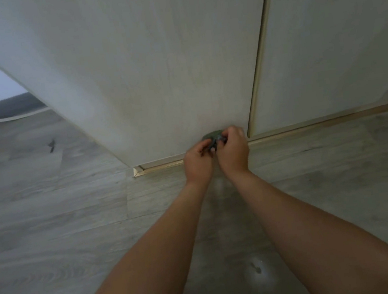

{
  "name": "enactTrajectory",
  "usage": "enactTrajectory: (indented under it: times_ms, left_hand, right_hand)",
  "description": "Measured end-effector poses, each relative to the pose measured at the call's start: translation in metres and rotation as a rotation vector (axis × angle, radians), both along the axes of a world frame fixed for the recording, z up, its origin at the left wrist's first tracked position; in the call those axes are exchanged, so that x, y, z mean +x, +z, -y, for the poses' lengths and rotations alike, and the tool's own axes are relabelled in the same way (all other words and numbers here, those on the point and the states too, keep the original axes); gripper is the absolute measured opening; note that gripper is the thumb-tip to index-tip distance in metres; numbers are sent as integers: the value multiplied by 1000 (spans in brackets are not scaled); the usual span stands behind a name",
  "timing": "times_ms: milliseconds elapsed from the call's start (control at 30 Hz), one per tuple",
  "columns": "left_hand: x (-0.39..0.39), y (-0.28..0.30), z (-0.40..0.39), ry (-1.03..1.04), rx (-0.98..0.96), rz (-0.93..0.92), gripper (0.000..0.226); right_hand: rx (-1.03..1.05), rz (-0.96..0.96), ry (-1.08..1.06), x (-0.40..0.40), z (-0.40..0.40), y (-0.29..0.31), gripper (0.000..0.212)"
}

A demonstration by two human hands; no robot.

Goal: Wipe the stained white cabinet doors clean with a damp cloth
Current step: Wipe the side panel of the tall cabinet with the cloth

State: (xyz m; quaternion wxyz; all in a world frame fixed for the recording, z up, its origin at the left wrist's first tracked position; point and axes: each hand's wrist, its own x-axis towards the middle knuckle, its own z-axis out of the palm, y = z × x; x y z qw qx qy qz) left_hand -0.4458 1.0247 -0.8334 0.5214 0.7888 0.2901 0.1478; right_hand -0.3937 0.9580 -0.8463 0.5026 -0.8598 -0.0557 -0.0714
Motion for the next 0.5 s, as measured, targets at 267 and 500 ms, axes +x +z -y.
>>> enactTrajectory:
  times_ms: [267,500]
  left_hand:
    - [18,21,16,-133,-135,71,34]
    - [20,29,17,-110,-268,40,32]
  right_hand:
    - [58,29,-200,13,19,18,15]
    - [55,-121,-253,16,18,40,13]
